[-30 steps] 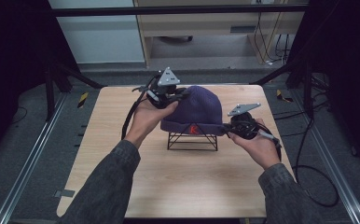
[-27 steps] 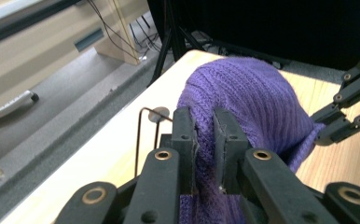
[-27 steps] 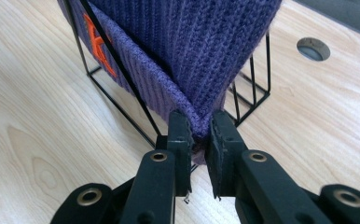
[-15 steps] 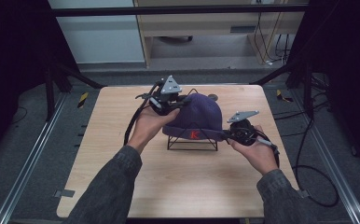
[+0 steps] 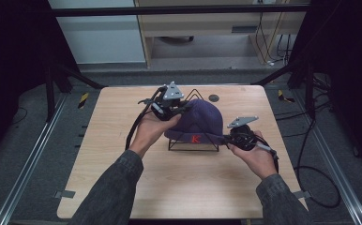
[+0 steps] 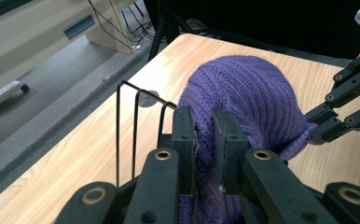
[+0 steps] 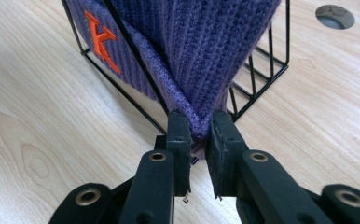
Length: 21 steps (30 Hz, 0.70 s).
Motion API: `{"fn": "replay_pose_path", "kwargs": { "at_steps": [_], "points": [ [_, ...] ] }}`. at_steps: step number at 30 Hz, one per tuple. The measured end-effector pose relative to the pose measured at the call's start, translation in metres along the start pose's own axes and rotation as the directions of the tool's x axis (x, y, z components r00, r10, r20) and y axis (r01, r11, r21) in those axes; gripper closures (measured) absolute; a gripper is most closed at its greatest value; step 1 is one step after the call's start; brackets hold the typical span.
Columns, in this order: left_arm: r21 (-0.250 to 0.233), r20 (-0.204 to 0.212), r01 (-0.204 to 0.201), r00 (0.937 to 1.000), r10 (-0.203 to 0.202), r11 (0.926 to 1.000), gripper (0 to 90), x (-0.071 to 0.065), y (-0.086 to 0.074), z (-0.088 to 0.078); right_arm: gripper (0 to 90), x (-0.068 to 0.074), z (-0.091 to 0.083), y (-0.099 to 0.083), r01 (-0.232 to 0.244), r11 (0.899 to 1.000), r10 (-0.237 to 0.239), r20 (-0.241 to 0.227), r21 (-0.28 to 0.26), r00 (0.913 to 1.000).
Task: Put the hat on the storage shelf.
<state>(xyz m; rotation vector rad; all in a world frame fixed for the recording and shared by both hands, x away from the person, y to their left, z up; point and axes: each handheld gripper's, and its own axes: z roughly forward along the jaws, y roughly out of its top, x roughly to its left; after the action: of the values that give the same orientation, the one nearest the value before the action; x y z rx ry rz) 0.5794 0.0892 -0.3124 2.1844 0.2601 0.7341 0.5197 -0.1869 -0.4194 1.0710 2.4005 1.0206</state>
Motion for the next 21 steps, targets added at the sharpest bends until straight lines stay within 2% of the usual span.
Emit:
{"fn": "replay_pose_path", "kwargs": {
  "at_steps": [3,12,21],
  "points": [
    [0.011,0.004,-0.013,0.9999,0.013,0.9999,80.1,-0.002,-0.002,0.0,79.8,0.002,0.002,0.0,0.011,1.0,-0.011,0.006,0.011,0.9999],
    [0.01,0.006,-0.004,1.0,0.004,0.9999,80.1,-0.003,-0.008,0.002,79.7,0.004,0.005,-0.001,0.021,1.0,-0.021,0.009,0.024,0.9997],
    [0.024,0.017,-0.001,0.9999,0.001,0.9997,80.0,-0.006,-0.013,0.005,79.3,0.004,0.01,-0.009,-0.003,1.0,0.003,0.001,0.023,1.0]
  ]
}}
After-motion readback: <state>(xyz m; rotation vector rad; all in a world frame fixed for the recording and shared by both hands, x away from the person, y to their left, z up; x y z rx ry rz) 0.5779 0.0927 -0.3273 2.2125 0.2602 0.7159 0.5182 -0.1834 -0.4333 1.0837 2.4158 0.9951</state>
